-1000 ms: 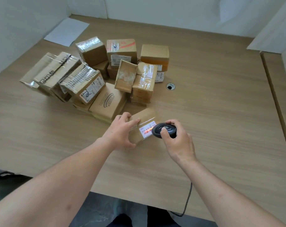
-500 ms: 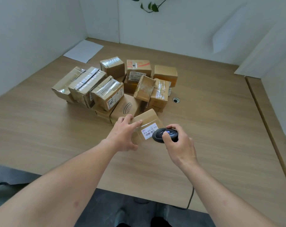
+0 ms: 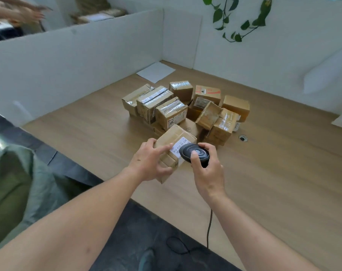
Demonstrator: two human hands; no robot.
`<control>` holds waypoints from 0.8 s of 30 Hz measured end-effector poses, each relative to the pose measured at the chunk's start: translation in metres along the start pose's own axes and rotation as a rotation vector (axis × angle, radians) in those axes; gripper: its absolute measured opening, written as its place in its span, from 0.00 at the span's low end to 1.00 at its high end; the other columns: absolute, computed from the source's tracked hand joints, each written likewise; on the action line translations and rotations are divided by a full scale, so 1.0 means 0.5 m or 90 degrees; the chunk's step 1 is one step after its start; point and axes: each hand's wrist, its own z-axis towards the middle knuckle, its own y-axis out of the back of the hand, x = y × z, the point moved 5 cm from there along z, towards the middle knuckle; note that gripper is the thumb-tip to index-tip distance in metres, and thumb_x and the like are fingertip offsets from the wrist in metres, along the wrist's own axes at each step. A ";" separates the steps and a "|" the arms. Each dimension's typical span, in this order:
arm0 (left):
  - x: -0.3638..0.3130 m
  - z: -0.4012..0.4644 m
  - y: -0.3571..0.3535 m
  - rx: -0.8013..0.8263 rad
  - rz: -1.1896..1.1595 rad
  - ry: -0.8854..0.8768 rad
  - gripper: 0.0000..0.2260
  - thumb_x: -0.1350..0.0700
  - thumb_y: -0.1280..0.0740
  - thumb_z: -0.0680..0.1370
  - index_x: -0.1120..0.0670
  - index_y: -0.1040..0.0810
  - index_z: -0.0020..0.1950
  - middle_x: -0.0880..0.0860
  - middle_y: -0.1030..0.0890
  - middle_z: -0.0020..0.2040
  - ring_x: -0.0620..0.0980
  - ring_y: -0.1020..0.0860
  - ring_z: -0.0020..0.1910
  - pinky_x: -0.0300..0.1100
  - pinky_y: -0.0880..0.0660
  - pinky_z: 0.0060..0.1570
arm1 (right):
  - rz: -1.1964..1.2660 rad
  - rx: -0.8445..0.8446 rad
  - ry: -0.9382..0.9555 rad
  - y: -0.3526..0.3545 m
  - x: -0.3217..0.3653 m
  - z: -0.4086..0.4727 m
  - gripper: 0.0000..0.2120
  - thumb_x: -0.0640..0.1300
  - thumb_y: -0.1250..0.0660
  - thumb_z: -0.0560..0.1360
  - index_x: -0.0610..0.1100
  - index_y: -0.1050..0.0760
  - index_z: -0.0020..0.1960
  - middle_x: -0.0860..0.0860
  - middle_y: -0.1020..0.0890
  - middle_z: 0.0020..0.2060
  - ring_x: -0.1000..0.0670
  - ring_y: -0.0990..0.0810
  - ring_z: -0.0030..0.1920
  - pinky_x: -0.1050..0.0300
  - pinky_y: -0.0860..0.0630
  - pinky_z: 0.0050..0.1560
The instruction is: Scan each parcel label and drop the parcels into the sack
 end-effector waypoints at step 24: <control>0.568 -0.659 0.159 -0.169 -0.105 0.479 0.39 0.36 0.25 0.70 0.36 0.33 0.79 0.51 0.35 0.72 0.55 0.36 0.72 0.55 0.32 0.73 | 0.086 0.446 0.156 -0.628 0.286 -0.372 0.12 0.52 0.30 0.83 0.66 0.28 0.60 0.74 0.18 0.47 0.62 0.17 0.48 0.57 0.21 0.49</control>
